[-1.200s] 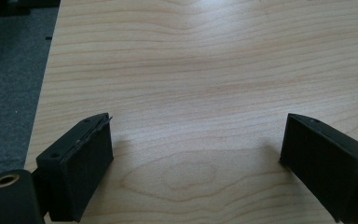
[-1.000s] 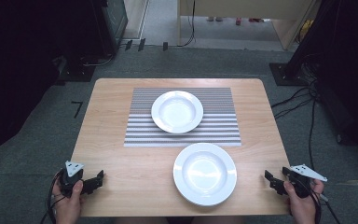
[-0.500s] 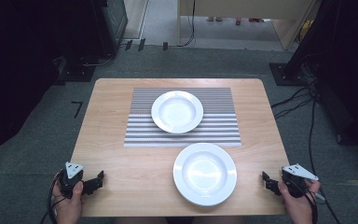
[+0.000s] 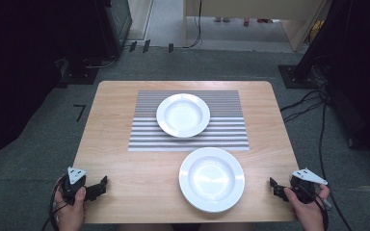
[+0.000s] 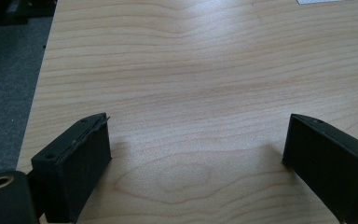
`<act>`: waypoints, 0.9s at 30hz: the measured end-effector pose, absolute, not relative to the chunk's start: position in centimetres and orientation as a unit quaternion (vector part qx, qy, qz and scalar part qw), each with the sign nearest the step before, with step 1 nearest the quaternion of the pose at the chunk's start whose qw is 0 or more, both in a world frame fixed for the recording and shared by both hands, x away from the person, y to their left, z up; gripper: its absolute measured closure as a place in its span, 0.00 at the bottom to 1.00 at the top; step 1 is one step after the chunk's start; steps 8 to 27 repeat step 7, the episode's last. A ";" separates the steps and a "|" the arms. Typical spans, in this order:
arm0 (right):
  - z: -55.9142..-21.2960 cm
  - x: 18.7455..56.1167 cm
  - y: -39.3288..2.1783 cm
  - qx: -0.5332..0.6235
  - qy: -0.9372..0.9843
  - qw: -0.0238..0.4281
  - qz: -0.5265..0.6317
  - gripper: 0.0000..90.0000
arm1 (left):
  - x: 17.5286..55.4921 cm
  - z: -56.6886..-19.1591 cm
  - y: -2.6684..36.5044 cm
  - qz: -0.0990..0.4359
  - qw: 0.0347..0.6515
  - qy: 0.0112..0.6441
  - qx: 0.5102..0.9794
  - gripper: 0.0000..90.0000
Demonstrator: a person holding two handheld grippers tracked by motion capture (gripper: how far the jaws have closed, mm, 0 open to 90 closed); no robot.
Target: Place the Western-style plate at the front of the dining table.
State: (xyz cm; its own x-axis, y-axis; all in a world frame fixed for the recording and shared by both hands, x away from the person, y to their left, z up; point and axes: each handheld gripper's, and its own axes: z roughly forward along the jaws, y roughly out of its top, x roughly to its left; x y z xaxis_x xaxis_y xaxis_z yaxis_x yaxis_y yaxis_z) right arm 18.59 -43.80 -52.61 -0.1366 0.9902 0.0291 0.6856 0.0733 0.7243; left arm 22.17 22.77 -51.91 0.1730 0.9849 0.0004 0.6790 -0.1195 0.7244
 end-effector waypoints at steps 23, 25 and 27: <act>-52.6 18.6 -43.8 0.610 0.688 0.249 0.305 0.09 | 22.2 -51.9 22.8 0.254 0.301 0.591 0.704 0.08; -52.6 18.6 -43.8 0.610 0.688 0.249 0.305 0.09 | 22.2 -51.9 22.8 0.254 0.301 0.591 0.704 0.08; -52.6 18.6 -43.8 0.610 0.688 0.249 0.305 0.09 | 22.2 -51.9 22.8 0.254 0.301 0.591 0.704 0.08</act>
